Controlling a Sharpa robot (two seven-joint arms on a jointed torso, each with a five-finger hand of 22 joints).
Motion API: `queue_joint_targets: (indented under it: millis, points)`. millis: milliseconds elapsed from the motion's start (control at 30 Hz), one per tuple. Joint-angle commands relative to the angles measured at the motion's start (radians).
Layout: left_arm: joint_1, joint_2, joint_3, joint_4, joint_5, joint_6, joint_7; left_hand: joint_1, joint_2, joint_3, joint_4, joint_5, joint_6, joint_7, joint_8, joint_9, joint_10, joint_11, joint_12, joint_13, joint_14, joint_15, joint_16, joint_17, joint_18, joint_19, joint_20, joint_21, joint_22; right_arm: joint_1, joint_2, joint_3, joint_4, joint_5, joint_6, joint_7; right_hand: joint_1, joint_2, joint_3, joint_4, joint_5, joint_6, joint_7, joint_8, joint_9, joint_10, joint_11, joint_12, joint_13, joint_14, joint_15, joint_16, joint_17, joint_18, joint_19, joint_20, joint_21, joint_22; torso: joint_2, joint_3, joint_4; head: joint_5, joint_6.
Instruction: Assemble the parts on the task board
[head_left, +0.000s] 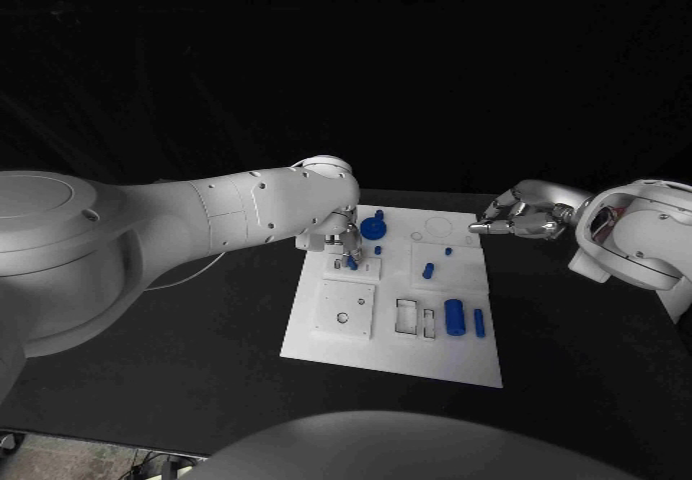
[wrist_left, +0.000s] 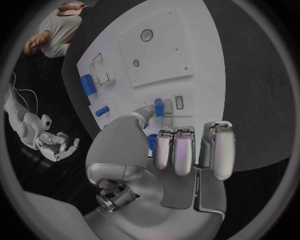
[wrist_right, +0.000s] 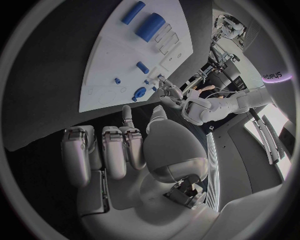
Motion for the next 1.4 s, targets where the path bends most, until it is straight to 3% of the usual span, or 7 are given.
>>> queue_joint_targets:
  millis: [33,200,433,700,967,1400]
  points:
    - [-0.007,0.002,-0.001,0.001,-0.015,0.025,0.001,-0.007,0.001,0.006,-0.002,-0.006,-0.003,0.001,-0.005,0.001,0.102,0.003,0.003,0.263,0.105,0.002,0.002,0.263,-0.001,0.072,-0.004,-0.004,0.214,-0.001,-0.001,0.000,0.002,-0.002,0.017,-0.002,0.008,0.001,-0.006,-0.002,0.006,-0.006,-0.001,-0.007,-0.001,0.108,0.000,0.003,0.261,0.104,0.003,0.003,0.263,0.006,0.042,0.004,-0.005,0.237,0.000,-0.0001,-0.0002,0.001,0.000]
    - [-0.009,0.003,-0.001,0.001,-0.026,0.027,0.002,0.002,0.001,0.011,-0.013,-0.010,-0.003,0.000,-0.006,0.002,0.102,0.002,0.003,0.263,0.105,0.002,0.002,0.263,-0.001,0.071,-0.004,-0.005,0.214,-0.001,-0.002,0.000,0.002,-0.001,0.018,-0.003,0.008,0.001,-0.007,-0.002,0.006,-0.007,-0.001,-0.008,-0.002,0.108,0.000,0.003,0.261,0.104,0.003,0.003,0.263,0.006,0.042,0.004,-0.005,0.237,0.000,0.0000,-0.0002,0.002,0.000]
    - [-0.010,0.002,-0.001,0.006,-0.028,0.024,0.004,0.042,-0.009,0.027,-0.061,-0.013,0.002,-0.003,-0.006,0.011,0.102,0.000,0.003,0.263,0.105,-0.001,0.002,0.263,-0.001,0.071,-0.006,-0.006,0.213,-0.001,-0.002,0.000,0.002,-0.001,0.018,-0.002,0.008,0.001,-0.007,-0.001,0.006,-0.008,-0.001,-0.009,-0.002,0.108,0.000,0.003,0.261,0.104,0.003,0.003,0.263,0.006,0.041,0.004,-0.006,0.236,0.000,0.0001,-0.0003,0.003,0.000]
    - [-0.010,0.003,-0.001,0.008,-0.004,0.006,0.011,0.063,-0.014,0.031,-0.090,-0.020,0.011,-0.007,0.000,0.022,0.102,-0.003,0.003,0.263,0.105,-0.003,0.002,0.263,-0.001,0.072,-0.008,-0.005,0.215,-0.001,-0.002,0.000,0.001,0.000,0.019,-0.003,0.009,0.002,-0.008,-0.001,0.005,-0.009,-0.001,-0.011,-0.003,0.108,0.000,0.003,0.261,0.104,0.002,0.003,0.263,0.008,0.038,0.004,-0.009,0.235,0.000,0.0002,-0.0003,0.003,0.000]
    - [-0.010,0.002,-0.001,0.010,0.006,-0.020,0.020,0.089,-0.018,0.039,-0.122,-0.021,0.021,-0.012,0.018,0.044,0.102,-0.008,0.003,0.263,0.105,-0.007,0.002,0.263,-0.002,0.074,-0.012,-0.004,0.217,-0.001,-0.002,0.000,0.001,0.000,0.021,-0.006,0.009,0.002,-0.009,0.000,0.005,-0.010,-0.001,-0.012,-0.004,0.108,0.000,0.003,0.261,0.104,0.002,0.003,0.263,0.009,0.034,0.004,-0.013,0.233,0.000,0.0002,-0.0004,0.005,0.000]
    - [-0.011,0.004,-0.001,0.009,0.017,-0.030,0.020,0.088,-0.019,0.043,-0.135,-0.019,0.035,-0.023,0.074,0.104,0.102,-0.018,0.003,0.263,0.105,-0.015,0.002,0.263,-0.003,0.077,-0.020,-0.001,0.222,-0.001,0.001,0.000,-0.005,0.001,0.029,-0.010,0.010,0.004,-0.011,0.000,0.005,-0.010,0.000,-0.015,-0.005,0.108,0.000,0.003,0.261,0.104,0.002,0.003,0.263,0.011,0.026,0.004,-0.020,0.230,0.000,0.0002,-0.0006,0.007,0.000]
